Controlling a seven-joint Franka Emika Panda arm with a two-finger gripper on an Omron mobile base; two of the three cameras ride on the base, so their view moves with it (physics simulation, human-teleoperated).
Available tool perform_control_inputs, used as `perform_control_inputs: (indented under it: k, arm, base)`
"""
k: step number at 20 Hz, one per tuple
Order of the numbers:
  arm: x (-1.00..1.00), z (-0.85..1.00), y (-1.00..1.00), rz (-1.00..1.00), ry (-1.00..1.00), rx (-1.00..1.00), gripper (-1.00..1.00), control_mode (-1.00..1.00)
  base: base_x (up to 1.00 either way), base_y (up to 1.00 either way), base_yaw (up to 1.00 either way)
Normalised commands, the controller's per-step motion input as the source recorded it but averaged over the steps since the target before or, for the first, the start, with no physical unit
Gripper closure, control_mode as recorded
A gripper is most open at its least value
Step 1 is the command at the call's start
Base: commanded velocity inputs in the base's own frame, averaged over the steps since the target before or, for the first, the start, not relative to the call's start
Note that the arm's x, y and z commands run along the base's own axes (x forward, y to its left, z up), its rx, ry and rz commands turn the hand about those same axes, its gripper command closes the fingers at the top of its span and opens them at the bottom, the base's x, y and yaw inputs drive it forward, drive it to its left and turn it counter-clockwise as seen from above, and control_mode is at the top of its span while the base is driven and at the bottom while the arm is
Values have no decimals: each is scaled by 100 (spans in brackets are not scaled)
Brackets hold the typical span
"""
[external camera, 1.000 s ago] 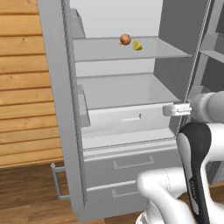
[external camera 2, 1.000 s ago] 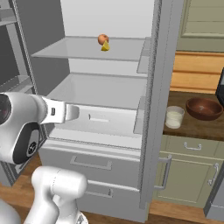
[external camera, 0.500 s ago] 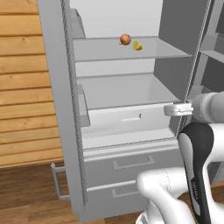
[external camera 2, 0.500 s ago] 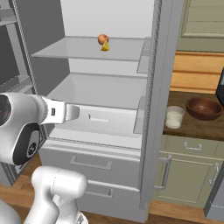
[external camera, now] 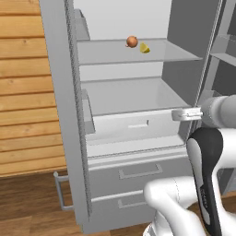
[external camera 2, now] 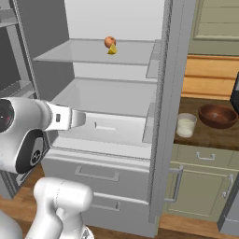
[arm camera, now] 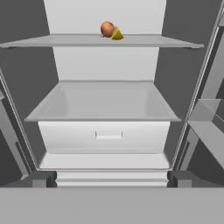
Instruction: Grab a lemon wedge from the fridge and one ice cube from the ice bowl, and put them in the glass of lemonade.
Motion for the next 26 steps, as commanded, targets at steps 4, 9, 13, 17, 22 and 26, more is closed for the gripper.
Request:
perform_control_inputs:
  k: [4, 9, 13, 17, 22, 26]
  arm:
    - [0, 0, 0, 0, 0, 0, -100, 100]
    - [0, 0, 0, 0, 0, 0, -100, 100]
    - [0, 0, 0, 0, 0, 0, -100, 100]
    - [0, 0, 0, 0, 0, 0, -100, -100]
    - [-19, 18, 0, 0, -4, 0, -100, -100]
    - [0, 53, 2, 0, -2, -1, -100, -100]
  base:
    - [66, 3, 0]
    - [82, 8, 0]
    - [68, 10, 0]
    - [21, 3, 0]
    - [0, 0, 0]
    - [0, 0, 0]
